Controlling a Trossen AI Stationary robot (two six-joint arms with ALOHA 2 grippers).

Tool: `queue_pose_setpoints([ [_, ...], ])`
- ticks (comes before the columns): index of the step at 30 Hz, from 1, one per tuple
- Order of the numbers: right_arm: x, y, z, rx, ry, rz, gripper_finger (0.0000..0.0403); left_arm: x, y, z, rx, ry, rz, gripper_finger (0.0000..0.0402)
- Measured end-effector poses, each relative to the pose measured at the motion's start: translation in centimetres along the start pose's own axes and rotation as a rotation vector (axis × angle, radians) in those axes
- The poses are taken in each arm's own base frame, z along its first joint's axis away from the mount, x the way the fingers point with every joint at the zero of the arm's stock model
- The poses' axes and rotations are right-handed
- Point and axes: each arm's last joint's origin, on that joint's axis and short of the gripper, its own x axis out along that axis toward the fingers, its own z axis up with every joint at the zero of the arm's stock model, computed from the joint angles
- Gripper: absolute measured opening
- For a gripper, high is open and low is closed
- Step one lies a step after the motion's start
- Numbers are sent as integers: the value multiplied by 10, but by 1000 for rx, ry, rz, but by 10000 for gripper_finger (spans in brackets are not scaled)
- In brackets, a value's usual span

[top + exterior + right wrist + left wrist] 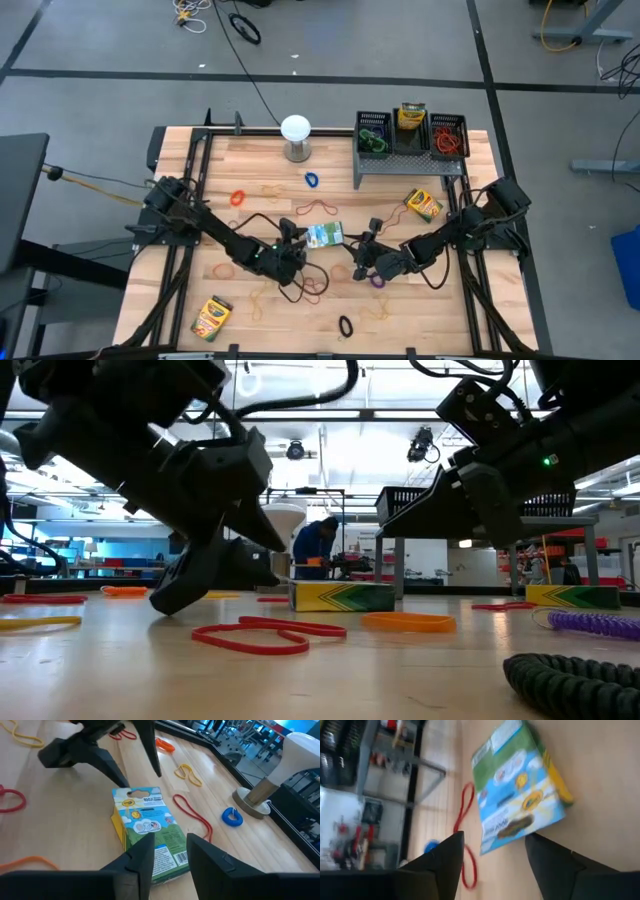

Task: Pick & Place Office Desk Supplies
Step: Put the yellow crayon box into the middle black basket on the shelf

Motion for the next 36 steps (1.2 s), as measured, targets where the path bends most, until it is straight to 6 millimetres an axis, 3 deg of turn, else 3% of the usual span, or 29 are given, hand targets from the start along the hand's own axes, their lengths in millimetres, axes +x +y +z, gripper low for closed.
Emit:
queue_pose_setpoints([
  [5,0,0,0,-1,0,0,121,2,-1,6,27,-46,1,199],
  [14,0,0,0,1,-1,0,121,10,4,17,156,-104,-101,82],
  [20,0,0,0,-1,0,0,121,9,11,31,176,-122,-77,10],
  [25,-5,5,0,-112,5,15,136,2,31,58,79,-186,-50,6],
  [30,-11,16,8,-170,29,47,203,5,48,74,-8,-197,-56,5],
  [36,-8,18,22,-64,67,20,260,15,61,79,-116,-166,-89,4],
])
